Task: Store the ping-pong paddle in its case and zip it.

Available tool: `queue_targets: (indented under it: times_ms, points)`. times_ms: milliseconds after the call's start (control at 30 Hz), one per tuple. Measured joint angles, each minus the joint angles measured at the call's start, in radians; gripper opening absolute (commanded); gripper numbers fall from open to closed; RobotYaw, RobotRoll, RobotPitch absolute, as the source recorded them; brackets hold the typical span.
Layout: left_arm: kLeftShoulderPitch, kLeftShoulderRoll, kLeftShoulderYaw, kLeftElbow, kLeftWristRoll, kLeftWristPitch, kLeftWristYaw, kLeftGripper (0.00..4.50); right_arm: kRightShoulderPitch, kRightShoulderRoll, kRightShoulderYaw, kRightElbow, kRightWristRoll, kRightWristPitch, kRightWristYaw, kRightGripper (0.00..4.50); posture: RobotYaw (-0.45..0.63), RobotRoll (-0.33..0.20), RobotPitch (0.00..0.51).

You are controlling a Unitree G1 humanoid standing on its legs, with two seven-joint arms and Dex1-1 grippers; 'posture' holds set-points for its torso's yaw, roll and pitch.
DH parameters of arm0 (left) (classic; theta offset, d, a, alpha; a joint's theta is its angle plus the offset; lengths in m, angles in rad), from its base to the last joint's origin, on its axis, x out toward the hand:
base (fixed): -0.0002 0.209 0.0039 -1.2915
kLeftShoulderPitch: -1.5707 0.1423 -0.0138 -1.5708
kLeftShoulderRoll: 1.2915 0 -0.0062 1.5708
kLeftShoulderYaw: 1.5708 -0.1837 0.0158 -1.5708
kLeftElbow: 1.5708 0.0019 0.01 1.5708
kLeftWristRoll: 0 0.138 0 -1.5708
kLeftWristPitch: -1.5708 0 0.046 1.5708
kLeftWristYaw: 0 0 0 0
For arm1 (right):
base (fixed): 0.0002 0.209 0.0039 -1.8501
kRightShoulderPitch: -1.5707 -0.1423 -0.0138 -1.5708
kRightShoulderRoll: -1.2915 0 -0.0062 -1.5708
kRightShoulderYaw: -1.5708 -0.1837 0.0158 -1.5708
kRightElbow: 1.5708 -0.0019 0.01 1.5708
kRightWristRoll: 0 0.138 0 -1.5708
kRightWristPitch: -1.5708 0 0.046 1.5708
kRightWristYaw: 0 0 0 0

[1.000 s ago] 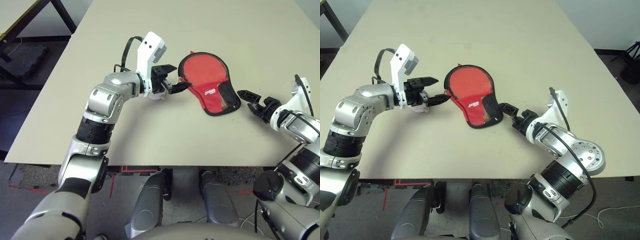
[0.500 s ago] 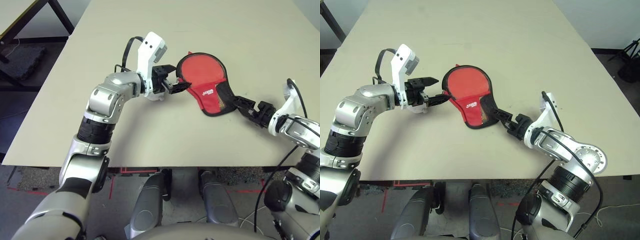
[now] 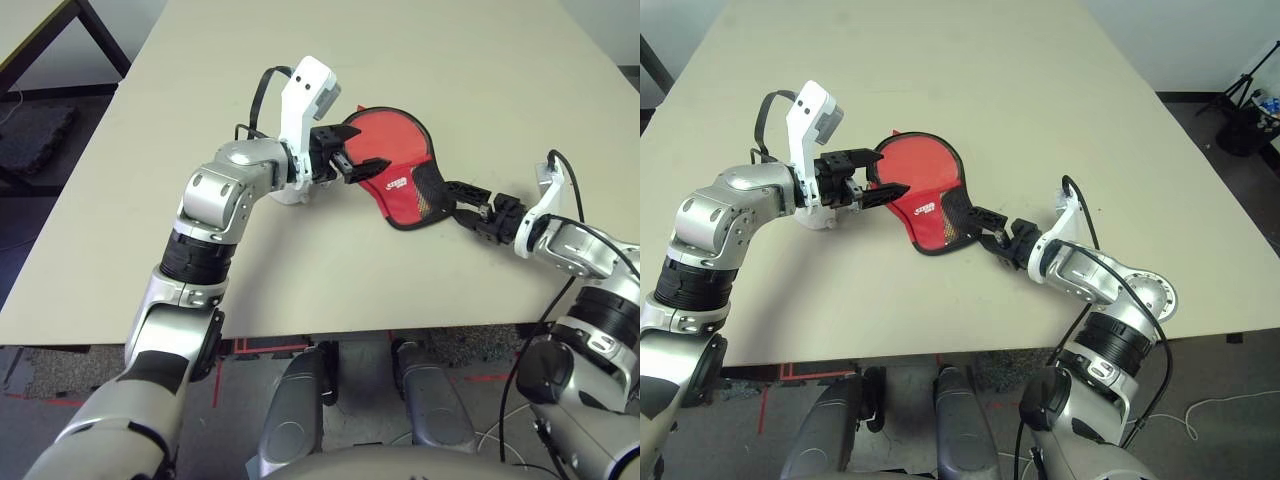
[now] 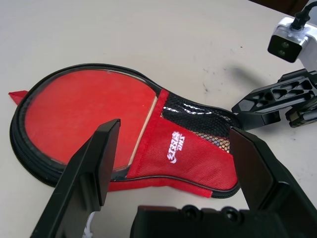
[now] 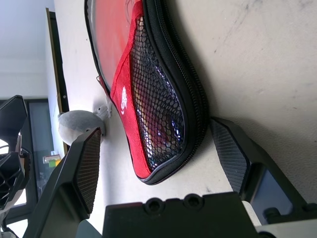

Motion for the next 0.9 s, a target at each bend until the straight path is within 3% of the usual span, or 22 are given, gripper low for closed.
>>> queue_targets:
  times_ms: [900]
  points:
    - [0.003, -0.01, 0.0, -0.004, -0.002, 0.016, 0.017, 4.46, -0.098, -0.037, 0.204, 0.138, -0.2, -0.032, 0.29, 4.5, 0.01, 0.0, 0.249]
